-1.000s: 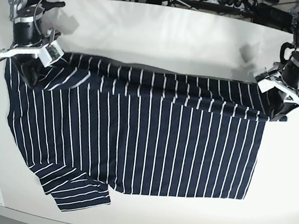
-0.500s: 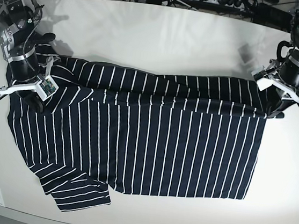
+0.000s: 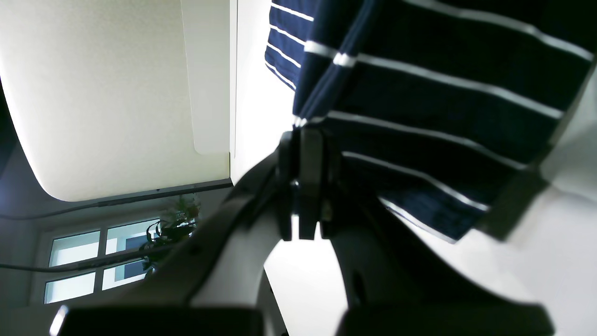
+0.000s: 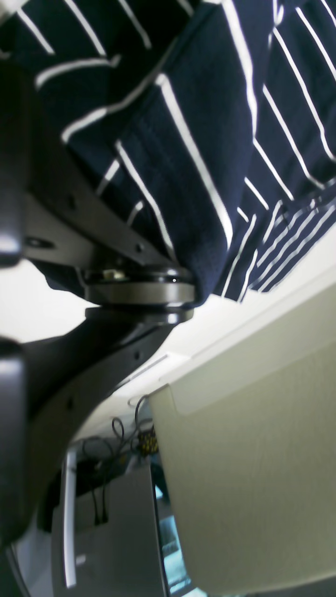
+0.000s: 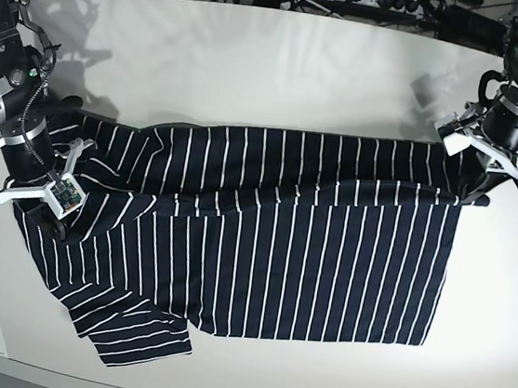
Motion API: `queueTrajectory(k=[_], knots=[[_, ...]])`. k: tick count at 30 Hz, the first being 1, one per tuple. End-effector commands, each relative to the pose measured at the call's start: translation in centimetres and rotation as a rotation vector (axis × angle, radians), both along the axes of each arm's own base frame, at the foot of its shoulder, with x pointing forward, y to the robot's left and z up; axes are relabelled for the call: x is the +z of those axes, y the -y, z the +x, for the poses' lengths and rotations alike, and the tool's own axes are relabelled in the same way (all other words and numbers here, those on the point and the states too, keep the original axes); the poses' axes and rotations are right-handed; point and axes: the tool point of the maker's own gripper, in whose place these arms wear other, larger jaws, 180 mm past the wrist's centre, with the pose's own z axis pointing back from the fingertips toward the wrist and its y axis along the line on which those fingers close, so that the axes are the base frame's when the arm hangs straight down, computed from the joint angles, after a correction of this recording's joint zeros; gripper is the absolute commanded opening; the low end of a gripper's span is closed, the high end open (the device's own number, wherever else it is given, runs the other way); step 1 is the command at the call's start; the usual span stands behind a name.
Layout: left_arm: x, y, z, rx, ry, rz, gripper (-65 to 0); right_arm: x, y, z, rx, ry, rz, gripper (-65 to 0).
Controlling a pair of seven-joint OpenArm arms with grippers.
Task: Fold the T-shirt properly
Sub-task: 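Lift and fold the grasped shoulder edge back over the shirt, then open both grippers and regrasp the folded shoulder edge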
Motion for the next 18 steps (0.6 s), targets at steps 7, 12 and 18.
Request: queueTrajectory(k=[7, 12, 18], knots=[[1.9, 0.2, 1.6, -0.035, 0.064, 0.005, -65.0, 0.0, 0.8, 0.6, -0.006, -0.004, 0.009, -65.0], [5.0, -2.9, 5.6, 0.116, 0.207, -0.100, -40.5, 0.2, 4.1, 1.7, -0.149, 0.058, 0.039, -30.2], [6.2, -3.7, 6.7, 0.223, 0.249, -0.272, -39.2, 1.2, 4.7, 1.8, -0.193, 0.106, 0.061, -34.4]])
